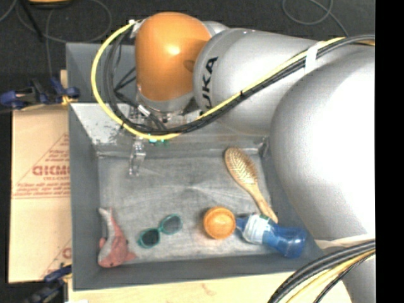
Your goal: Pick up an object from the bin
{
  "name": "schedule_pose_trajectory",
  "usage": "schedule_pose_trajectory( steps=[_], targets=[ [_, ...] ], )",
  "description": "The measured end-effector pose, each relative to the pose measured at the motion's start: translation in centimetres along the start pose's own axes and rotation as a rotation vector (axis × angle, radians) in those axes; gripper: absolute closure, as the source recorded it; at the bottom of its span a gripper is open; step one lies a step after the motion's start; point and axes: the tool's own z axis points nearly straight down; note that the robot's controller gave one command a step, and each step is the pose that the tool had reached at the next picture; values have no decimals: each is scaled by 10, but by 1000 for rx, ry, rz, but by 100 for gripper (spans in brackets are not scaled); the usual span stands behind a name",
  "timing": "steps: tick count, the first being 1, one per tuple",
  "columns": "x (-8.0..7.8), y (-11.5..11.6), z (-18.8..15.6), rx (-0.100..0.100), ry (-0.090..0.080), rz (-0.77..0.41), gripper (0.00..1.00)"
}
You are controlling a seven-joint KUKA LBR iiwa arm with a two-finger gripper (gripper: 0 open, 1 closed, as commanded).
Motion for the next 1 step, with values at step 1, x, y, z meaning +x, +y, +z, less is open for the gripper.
schedule_pose_trajectory(
  steps=[1],
  targets=[
    [-2, -1, -5, -2, -9, 5, 100]
  ],
)
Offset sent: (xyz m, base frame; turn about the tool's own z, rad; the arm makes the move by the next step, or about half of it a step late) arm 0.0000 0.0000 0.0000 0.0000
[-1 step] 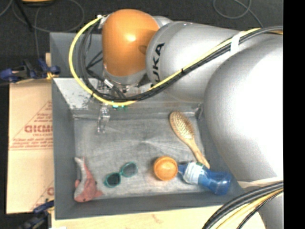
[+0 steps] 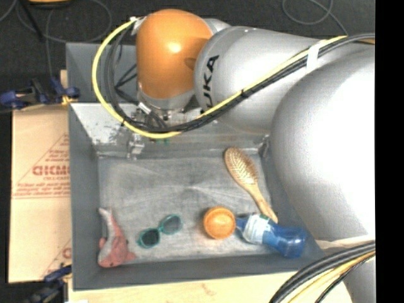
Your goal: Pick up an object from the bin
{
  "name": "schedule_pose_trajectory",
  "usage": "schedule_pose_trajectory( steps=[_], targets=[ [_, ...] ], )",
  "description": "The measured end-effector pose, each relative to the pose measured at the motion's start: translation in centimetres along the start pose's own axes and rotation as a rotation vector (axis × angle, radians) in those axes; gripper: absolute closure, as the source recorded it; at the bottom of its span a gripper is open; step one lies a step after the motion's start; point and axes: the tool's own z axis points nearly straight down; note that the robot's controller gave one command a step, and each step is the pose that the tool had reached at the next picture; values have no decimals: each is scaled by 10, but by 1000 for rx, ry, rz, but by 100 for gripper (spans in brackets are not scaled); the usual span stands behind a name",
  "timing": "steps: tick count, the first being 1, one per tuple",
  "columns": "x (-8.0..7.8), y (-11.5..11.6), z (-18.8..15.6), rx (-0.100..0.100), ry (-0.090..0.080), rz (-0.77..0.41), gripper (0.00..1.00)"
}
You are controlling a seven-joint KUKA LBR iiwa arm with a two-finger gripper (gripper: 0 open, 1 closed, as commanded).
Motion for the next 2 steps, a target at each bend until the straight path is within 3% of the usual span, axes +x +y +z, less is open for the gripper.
schedule_pose_trajectory(
  steps=[1, 2],
  targets=[
    [0, 0, 0, 0, 0, 1, 100],
    [42, 3, 24, 0, -1, -3, 100]
  ],
)
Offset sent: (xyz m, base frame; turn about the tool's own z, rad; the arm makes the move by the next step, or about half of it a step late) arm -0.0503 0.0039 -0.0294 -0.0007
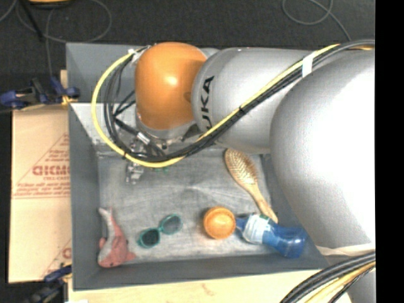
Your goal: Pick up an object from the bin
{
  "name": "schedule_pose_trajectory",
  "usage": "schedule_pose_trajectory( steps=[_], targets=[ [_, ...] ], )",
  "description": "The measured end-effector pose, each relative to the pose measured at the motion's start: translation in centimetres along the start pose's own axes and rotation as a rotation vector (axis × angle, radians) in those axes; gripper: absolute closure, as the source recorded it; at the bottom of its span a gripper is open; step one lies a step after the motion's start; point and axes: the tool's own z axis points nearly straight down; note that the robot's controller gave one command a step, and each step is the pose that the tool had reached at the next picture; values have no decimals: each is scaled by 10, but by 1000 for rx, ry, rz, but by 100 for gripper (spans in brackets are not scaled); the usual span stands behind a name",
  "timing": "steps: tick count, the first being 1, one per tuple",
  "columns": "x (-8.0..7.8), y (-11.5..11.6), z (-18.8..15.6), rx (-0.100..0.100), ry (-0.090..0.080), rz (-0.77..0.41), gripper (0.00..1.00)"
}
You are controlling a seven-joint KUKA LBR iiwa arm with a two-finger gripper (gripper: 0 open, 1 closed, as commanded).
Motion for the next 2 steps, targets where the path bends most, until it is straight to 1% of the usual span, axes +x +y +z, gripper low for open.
schedule_pose_trajectory(
  steps=[1, 2],
  targets=[
    [-3, -30, 16, 2, 2, -150, 100],
    [71, -42, 13, 1, 3, -109, 0]
  ],
)
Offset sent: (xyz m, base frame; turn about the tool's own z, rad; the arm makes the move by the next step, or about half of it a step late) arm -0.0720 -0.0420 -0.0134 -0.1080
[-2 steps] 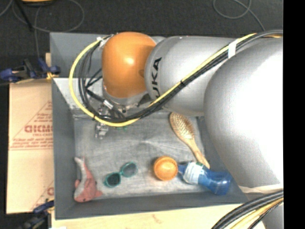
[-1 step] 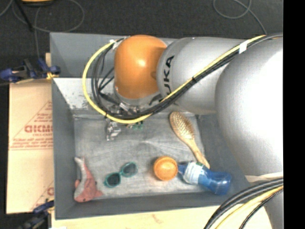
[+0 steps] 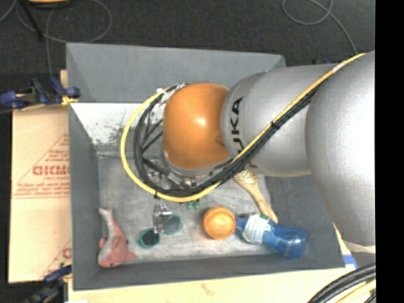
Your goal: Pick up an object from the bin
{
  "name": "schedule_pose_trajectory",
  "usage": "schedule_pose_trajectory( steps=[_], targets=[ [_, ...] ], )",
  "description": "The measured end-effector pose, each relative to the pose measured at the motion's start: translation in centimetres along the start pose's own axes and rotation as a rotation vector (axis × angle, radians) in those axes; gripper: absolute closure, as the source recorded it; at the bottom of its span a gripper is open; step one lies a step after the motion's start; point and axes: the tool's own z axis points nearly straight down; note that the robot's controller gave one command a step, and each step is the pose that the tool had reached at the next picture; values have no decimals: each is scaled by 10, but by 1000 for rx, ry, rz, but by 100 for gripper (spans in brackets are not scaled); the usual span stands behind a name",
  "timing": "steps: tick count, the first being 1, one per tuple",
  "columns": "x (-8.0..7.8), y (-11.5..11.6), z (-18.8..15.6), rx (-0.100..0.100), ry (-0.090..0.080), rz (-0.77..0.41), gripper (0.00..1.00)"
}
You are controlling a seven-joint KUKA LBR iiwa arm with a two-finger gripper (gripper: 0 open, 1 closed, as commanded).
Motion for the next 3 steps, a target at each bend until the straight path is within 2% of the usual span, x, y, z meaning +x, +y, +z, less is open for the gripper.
schedule_pose_trajectory(
  steps=[1, 2, 3],
  targets=[
    [0, 0, 0, 0, 0, 1, 0],
    [28, -18, 34, 2, -4, -52, 0],
    [37, -39, 72, 1, 0, -111, 100]
  ],
)
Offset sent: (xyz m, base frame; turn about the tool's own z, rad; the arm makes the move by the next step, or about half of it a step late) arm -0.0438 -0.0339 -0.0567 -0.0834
